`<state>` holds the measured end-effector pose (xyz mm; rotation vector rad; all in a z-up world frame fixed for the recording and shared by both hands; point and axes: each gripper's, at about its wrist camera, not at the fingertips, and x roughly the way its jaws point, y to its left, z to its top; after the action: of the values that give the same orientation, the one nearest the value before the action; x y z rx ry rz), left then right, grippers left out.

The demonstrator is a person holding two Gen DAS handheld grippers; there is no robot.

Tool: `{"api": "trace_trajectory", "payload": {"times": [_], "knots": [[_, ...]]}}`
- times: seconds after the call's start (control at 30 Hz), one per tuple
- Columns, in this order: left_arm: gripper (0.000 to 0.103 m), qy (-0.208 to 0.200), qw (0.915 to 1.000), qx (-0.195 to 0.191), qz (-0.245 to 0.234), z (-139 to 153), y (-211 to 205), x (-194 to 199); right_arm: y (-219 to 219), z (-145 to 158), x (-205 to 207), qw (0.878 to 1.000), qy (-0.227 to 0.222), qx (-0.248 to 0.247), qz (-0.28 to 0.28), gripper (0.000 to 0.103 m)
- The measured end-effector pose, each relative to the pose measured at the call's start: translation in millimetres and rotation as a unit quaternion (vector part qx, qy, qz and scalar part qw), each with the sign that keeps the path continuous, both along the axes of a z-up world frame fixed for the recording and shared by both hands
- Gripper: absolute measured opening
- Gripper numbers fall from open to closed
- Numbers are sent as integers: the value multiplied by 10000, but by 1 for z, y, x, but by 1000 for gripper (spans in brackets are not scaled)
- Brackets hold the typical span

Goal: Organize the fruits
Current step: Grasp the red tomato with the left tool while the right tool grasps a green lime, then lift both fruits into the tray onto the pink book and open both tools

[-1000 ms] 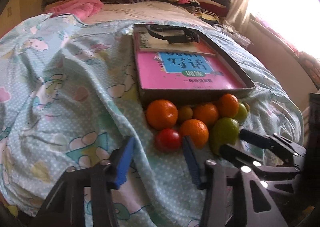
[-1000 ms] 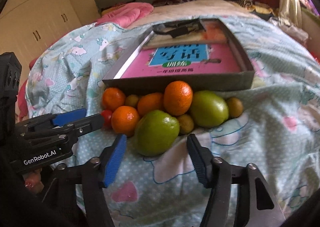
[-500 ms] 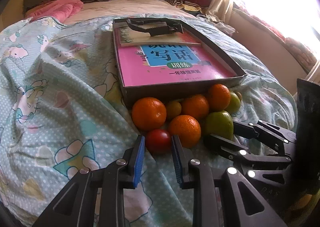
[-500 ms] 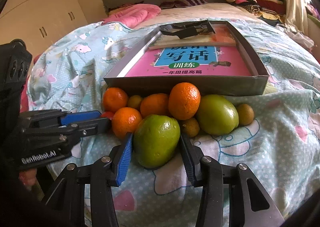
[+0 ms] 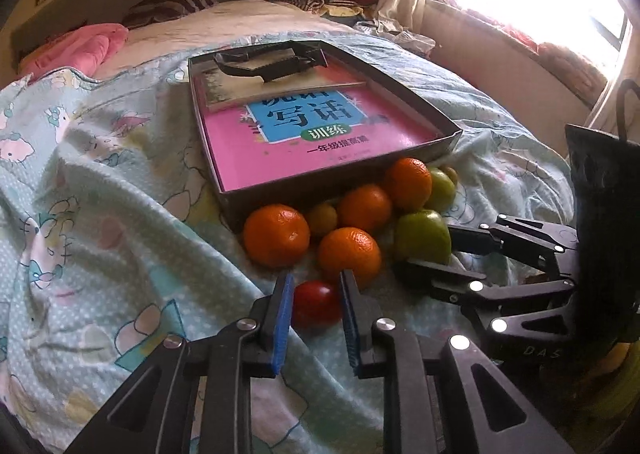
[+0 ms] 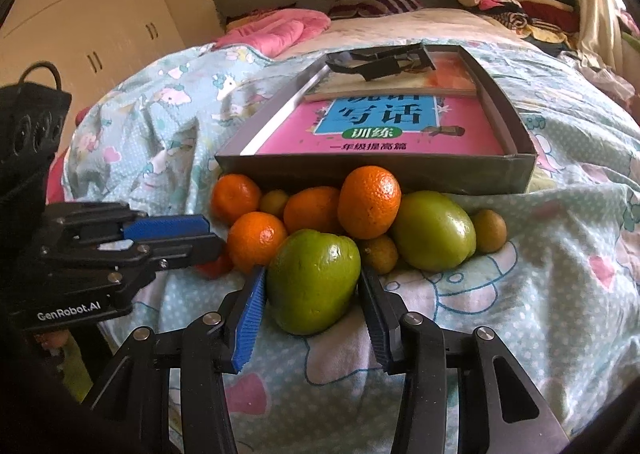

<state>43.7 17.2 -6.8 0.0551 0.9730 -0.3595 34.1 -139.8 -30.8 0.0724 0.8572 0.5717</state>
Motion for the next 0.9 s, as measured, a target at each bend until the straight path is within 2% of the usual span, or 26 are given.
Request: {"api": "trace_trajectory", "payload": {"times": [0.2,0.33,0.4,0.47,0.5,0.63,0.73,0.9], "knots": [[25,-1,9998,160,-91,-4,-2,-9,2,-2,7,9999,111,82,-16,48],[43,186,9995,254,-92,-15,-6,-8,1,-2,7,9998,87,158,5,47],[43,150,9988,453,-120,-21,-12,-10,-1,0,5,9998,25,173,27,47],[31,131,9989,443,-87,-23,-13,-10,-2,3,3,9998,-23,189,35,47],[29,144,9992,360,-50,-21,-11,-8,-3,5,3,9998,-42,210,37,47],[29,31,9998,150,98,-8,-4,-8,-7,15,1,9994,-166,289,49,46],[29,-93,9997,-181,117,13,0,-6,-13,26,3,9989,-259,390,11,46],[29,-266,9989,-287,243,30,-2,11,-15,24,5,9989,-257,369,120,46]]}}
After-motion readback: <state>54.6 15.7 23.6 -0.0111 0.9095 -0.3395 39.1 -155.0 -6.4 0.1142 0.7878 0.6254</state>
